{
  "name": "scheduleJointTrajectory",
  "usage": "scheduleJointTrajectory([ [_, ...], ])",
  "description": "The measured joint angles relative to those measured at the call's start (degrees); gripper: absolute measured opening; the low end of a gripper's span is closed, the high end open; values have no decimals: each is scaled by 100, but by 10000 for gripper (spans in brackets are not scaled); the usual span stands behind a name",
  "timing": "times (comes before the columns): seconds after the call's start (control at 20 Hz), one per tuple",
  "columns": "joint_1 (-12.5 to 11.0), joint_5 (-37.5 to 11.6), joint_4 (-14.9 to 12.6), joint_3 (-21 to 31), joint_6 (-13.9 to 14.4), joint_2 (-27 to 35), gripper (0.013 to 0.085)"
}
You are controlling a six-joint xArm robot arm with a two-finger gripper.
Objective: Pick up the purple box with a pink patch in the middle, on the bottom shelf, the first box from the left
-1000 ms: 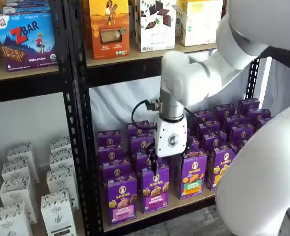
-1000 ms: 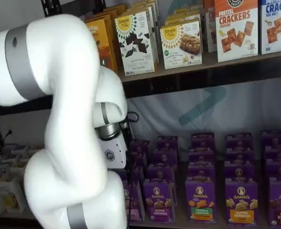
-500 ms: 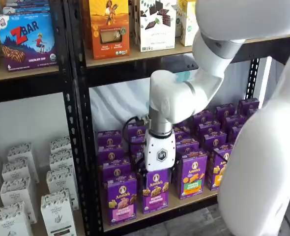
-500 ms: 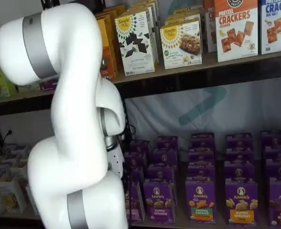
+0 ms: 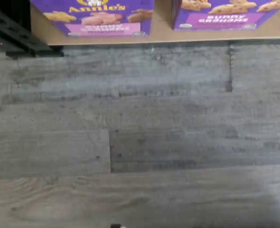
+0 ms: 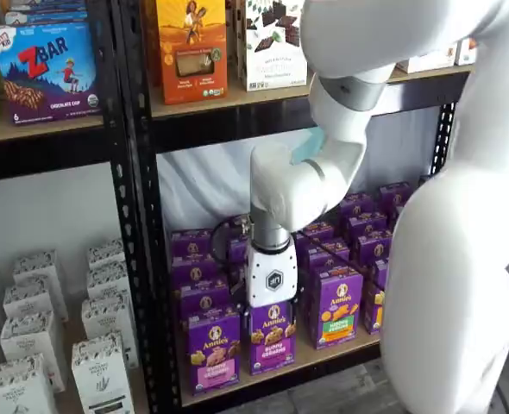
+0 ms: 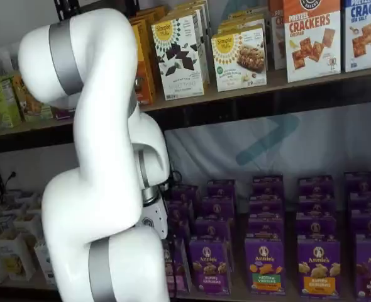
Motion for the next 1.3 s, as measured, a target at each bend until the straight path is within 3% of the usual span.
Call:
scheduleJointTrajectory([
  [0.3, -186, -333, 27, -533, -216, 706, 850],
  [0.8, -448, -404, 218, -1438, -657, 1696, 850],
  [1.15, -515, -333, 327, -2068, -825, 2241, 850],
  [1.3, -477, -251, 271, -2303, -736, 2400, 850],
])
